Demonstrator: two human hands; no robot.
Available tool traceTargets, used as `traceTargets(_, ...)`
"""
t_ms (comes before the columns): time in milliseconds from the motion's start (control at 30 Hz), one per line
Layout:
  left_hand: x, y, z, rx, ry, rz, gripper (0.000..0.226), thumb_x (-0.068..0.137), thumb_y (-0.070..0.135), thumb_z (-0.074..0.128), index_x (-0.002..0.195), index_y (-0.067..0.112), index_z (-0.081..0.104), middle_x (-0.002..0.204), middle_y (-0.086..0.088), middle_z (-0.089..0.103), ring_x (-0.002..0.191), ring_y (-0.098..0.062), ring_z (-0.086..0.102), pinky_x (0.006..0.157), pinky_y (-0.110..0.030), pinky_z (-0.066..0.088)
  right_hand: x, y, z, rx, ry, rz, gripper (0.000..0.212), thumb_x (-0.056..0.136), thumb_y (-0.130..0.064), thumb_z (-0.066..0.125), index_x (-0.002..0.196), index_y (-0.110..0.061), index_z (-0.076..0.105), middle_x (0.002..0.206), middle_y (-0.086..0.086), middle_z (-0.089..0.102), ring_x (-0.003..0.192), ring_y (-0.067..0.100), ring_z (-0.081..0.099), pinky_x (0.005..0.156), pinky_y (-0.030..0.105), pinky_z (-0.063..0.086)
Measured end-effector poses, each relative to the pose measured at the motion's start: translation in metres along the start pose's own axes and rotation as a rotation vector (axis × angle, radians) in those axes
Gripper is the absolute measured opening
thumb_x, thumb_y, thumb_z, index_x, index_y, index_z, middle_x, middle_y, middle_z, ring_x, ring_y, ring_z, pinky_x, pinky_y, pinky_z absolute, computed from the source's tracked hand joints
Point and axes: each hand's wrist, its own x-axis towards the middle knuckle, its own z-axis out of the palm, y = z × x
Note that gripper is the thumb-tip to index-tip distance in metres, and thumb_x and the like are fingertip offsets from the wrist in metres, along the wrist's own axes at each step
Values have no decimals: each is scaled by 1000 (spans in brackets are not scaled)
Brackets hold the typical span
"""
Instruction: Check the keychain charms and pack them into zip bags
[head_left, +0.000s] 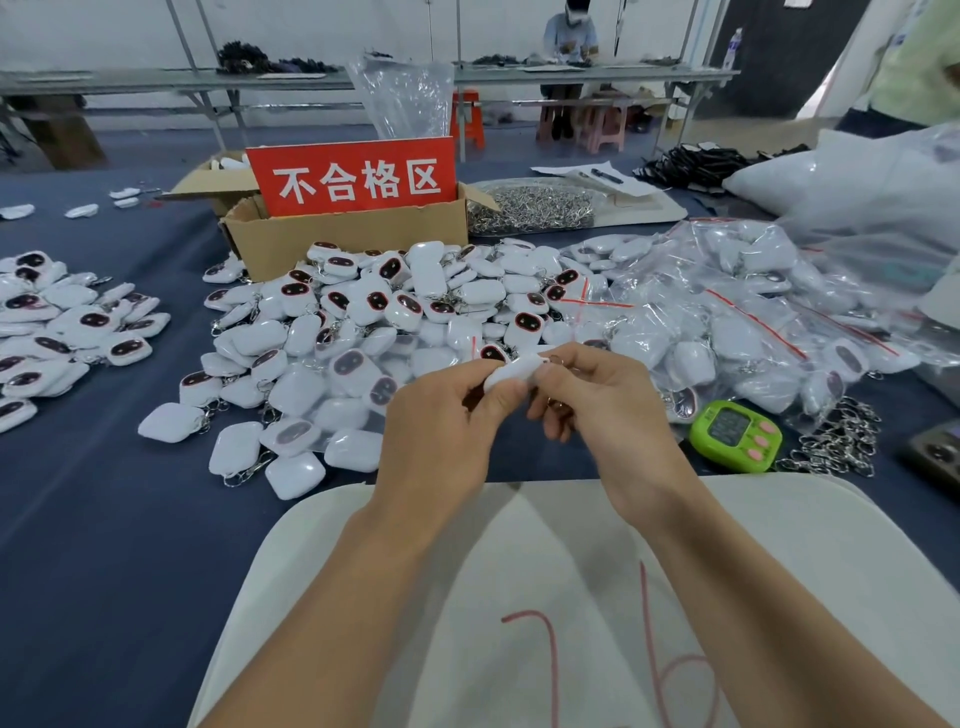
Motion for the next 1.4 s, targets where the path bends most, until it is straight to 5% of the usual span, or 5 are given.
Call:
traceTargets(233, -5, -1, 3, 30, 100, -24, 22, 87, 30, 74, 105, 41, 78, 72, 36, 65, 74, 5, 62, 69, -11, 44, -3, 3, 6, -63, 36, -19, 31, 82, 5, 66, 95, -20, 79, 83, -1, 78, 68, 13, 70, 71, 26, 59)
traceTargets(633, 1, 5, 1, -183, 185, -79, 33, 87, 25, 71, 113, 44, 76, 110, 28, 74, 113, 3, 65, 103, -35, 52, -6, 7, 8, -45, -92, 89, 16, 98, -14, 63, 94, -8, 78, 87, 11, 76, 75, 17, 67, 78, 35, 57)
traceTargets(767, -1, 6, 3, -162, 155, -62, 33, 87, 17, 77, 111, 39, 79, 107, 27, 74, 108, 3, 66, 99, -26, 51, -6, 9, 9, -348, 62, -168, 21, 82, -6, 69, 86, -25, 77, 75, -9, 75, 68, 3, 67, 70, 17, 52)
traceTargets(1233, 3, 10, -1, -312, 252, -215, 41, 74, 5, 86, 81, 43, 74, 75, 22, 75, 72, 2, 72, 70, -13, 56, -7, 11, 11, -207, -28, -57, 17, 85, -9, 71, 92, -23, 77, 76, -4, 76, 64, 8, 66, 66, 26, 53)
traceTargets(1400, 2, 10, -1, -309, 262, -242, 22, 74, 22, 91, 80, 38, 77, 75, 18, 76, 71, 0, 72, 68, -14, 56, -10, 16, 22, -468, 55, -288, 50, 84, -20, 69, 130, -39, 62, 79, -12, 70, 62, 4, 62, 64, 15, 50)
